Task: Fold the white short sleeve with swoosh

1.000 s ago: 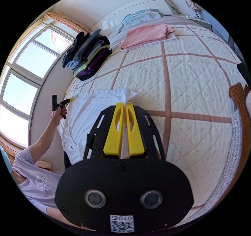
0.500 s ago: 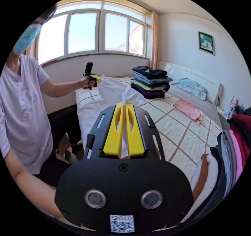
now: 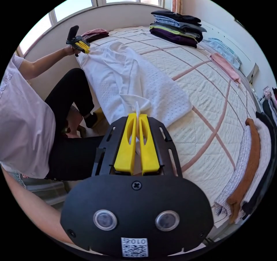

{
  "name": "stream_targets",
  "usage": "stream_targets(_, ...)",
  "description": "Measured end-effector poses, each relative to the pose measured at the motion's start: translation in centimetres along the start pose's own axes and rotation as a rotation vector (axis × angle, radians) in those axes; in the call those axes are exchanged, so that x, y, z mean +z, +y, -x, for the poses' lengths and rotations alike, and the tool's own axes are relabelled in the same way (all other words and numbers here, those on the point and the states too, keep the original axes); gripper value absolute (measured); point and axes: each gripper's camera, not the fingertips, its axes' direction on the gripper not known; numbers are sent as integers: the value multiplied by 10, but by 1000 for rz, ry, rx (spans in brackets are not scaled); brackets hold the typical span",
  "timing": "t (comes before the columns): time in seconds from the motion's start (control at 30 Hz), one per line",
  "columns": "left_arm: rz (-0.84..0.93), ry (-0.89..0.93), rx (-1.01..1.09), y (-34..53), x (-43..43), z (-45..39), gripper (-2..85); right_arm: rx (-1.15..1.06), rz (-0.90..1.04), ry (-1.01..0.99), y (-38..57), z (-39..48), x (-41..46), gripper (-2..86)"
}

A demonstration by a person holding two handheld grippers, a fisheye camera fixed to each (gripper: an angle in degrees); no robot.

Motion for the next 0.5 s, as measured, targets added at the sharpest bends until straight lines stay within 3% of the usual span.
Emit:
stream_targets(0.27,-99,-106,-10,27,-19,-28,-1,33,-110,42,26,17,-19,31)
stream_targets(0.5,114,-180,16,34,44,-63,10,117,-74,97,36,20,30,27)
